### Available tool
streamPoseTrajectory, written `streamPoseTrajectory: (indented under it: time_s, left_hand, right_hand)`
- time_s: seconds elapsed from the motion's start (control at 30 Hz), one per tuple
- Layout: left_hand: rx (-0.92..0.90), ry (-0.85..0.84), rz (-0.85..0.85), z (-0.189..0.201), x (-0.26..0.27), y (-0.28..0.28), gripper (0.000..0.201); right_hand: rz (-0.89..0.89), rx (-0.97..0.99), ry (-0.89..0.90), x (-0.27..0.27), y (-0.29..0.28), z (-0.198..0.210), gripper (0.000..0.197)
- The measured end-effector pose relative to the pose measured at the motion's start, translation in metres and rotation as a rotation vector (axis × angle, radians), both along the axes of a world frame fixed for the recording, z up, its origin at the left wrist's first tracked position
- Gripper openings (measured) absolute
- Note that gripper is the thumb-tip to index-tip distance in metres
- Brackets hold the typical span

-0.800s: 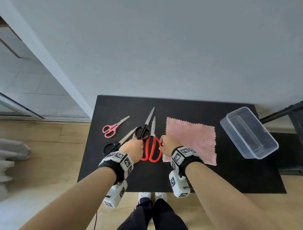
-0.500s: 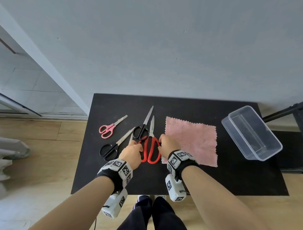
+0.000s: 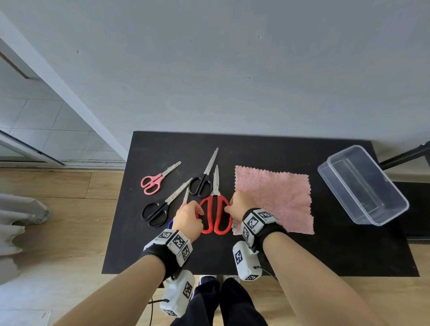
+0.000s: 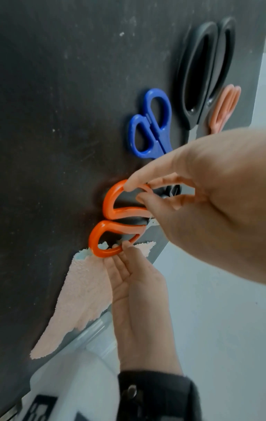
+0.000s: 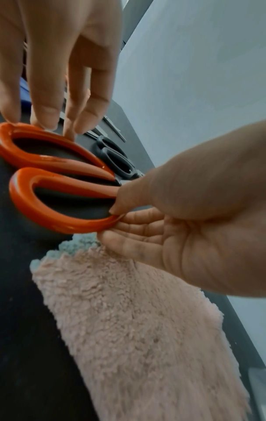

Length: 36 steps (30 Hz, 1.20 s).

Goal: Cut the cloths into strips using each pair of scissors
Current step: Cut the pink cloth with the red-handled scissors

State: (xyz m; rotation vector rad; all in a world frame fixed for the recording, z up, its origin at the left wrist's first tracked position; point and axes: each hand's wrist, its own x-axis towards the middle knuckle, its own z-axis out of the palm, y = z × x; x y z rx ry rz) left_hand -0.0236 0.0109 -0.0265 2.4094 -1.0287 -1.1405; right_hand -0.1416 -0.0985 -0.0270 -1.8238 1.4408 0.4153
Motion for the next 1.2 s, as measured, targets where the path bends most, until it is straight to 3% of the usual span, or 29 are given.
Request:
streamPoseTrajectory:
  time_s: [0.1,0.37,0.5,0.6,0.73,0.9,1.2]
  left_hand:
    - [-0.02,0.038,0.018,-0.001,-0.004,0.002,0.026]
    - [-0.007,0.154,-0.006,0.008,-0.018,0.002,0.036]
    - [-0.053,0.258,-0.021,0.019,-0.024,-0.002,0.027]
    - [-0.143,0.396,0.083,0.038,-0.026,-0.01,0.014]
    - [-0.227,0.51,0.137,0.07,-0.026,-0.024,0.014]
    - [-0.3,0.525,0.1,0.1,-0.019,-0.04,0.019]
    - [-0.396,0.48,0.06,0.137,-0.004,-0.052,0.02]
  right_hand:
    - [-0.045,0.056,-0.071,-0.009,0.001,0.001,0.013]
    - [-0.293,0.321,-0.375,-0.052,0.007,0.028,0.013]
    - [-0.305,0.384,-0.47,-0.068,0.003,0.043,0.011]
    - [-0.325,0.388,-0.555,-0.074,-0.003,0.06,0.016]
    - [-0.431,0.329,-0.732,-0.078,-0.011,0.08,0.018]
    - [-0.477,0.292,-0.846,-0.073,-0.022,0.106,0.013]
    - [-0.332,0.221,-0.862,-0.059,-0.04,0.14,0.014]
